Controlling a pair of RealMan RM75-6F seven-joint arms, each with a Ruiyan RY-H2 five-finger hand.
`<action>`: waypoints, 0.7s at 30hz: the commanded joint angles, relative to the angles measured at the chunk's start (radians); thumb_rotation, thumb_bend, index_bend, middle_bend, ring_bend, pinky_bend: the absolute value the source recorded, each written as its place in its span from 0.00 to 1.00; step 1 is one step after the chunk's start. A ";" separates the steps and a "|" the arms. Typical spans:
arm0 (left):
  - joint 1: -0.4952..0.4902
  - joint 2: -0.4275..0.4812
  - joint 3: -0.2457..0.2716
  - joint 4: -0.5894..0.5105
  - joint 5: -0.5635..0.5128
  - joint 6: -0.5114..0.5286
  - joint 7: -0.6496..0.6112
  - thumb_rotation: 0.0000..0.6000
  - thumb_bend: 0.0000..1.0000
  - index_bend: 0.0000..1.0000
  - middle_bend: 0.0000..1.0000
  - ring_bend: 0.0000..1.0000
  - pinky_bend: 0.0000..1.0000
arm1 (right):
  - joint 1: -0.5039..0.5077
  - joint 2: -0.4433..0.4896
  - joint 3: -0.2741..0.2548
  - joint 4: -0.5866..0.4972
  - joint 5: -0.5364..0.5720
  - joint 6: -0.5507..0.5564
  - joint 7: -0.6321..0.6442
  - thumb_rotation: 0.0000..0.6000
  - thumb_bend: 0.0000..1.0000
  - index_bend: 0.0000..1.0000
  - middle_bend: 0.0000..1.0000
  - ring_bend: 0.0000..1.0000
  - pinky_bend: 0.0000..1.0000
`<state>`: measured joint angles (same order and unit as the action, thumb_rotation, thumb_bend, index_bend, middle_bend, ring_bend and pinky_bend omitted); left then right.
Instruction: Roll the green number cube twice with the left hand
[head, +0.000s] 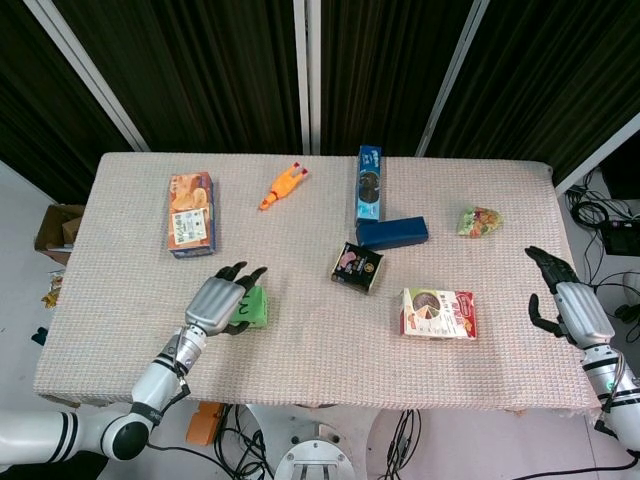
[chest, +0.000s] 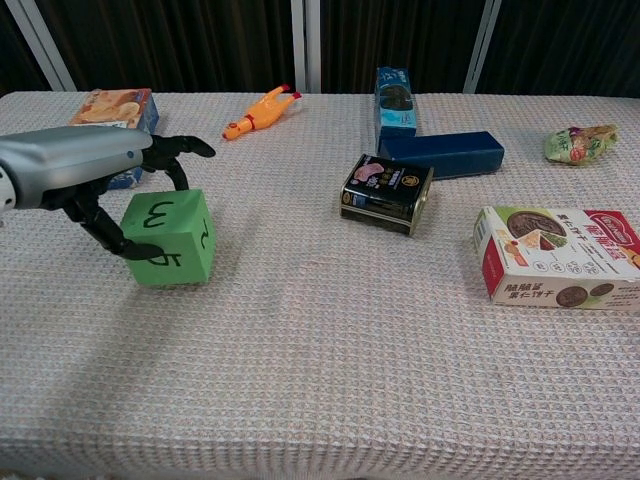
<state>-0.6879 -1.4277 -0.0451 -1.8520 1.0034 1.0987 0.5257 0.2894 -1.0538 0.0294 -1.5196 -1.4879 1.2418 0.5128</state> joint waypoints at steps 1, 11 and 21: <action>0.026 0.010 -0.024 -0.007 0.098 -0.041 -0.210 1.00 0.32 0.07 0.44 0.07 0.16 | 0.000 0.000 0.000 0.001 -0.002 -0.005 0.006 0.98 0.63 0.00 0.00 0.00 0.00; 0.103 -0.121 -0.031 0.327 0.424 -0.039 -1.089 1.00 0.31 0.07 0.45 0.07 0.16 | 0.004 0.001 0.000 -0.013 -0.009 -0.023 0.003 0.98 0.63 0.00 0.00 0.00 0.00; 0.152 -0.284 -0.003 0.632 0.521 0.094 -1.239 1.00 0.29 0.07 0.46 0.08 0.16 | 0.008 -0.009 0.002 -0.017 -0.011 -0.035 -0.019 0.98 0.63 0.00 0.00 0.00 0.00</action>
<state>-0.5611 -1.6576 -0.0584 -1.2912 1.4715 1.1480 -0.6729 0.2975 -1.0618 0.0307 -1.5358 -1.4983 1.2060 0.4914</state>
